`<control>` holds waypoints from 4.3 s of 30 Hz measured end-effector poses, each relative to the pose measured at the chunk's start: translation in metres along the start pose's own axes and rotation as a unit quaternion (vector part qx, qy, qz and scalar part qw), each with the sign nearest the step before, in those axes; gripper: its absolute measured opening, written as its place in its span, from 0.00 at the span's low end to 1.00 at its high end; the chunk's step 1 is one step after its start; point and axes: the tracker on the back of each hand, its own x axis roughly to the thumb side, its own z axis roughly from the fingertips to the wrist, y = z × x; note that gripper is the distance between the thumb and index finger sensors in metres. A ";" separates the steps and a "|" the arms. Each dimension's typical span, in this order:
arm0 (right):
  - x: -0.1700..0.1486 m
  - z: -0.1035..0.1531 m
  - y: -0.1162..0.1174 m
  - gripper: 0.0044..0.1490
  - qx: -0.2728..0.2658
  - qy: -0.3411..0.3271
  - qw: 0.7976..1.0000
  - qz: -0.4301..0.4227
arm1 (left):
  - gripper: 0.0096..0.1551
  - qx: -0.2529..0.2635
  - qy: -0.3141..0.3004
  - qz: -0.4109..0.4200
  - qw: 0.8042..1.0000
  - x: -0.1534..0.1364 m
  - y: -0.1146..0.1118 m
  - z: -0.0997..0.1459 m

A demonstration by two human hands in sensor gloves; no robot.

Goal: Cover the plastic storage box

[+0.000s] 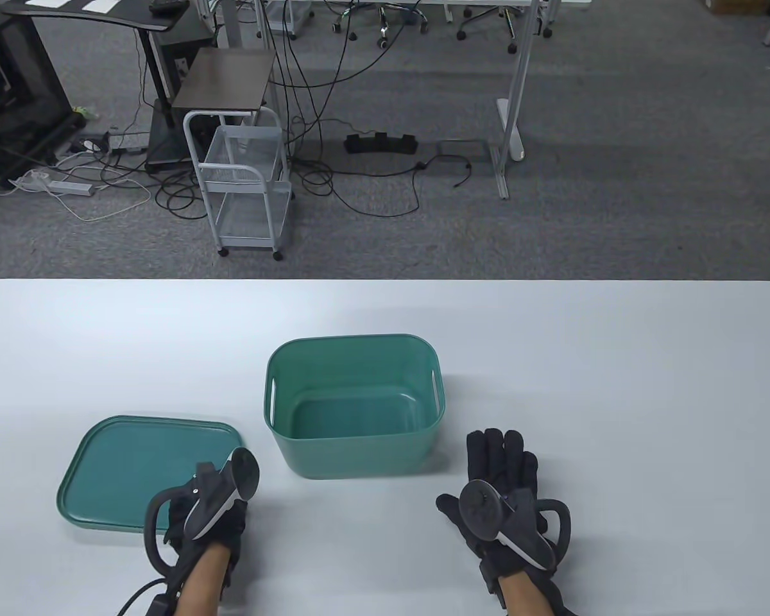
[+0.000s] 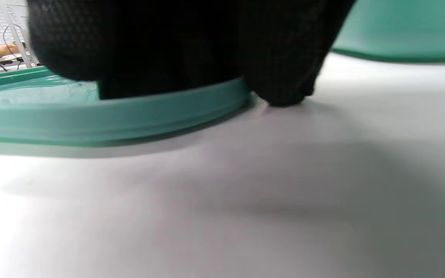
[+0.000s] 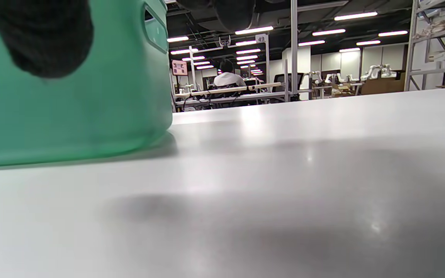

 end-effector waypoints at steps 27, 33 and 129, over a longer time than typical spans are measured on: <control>0.011 0.002 0.001 0.65 -0.028 -0.026 0.999 -0.006 | 0.20 0.546 -0.077 0.250 0.796 -0.031 0.175 0.097; 0.011 0.000 0.001 0.65 -0.036 -0.013 0.999 -0.019 | 0.19 0.575 -0.119 0.332 0.738 -0.024 0.143 0.096; 0.012 -0.096 -0.069 0.37 -0.036 0.215 0.800 -0.558 | 0.54 0.446 -0.222 0.533 0.684 -0.057 0.121 0.062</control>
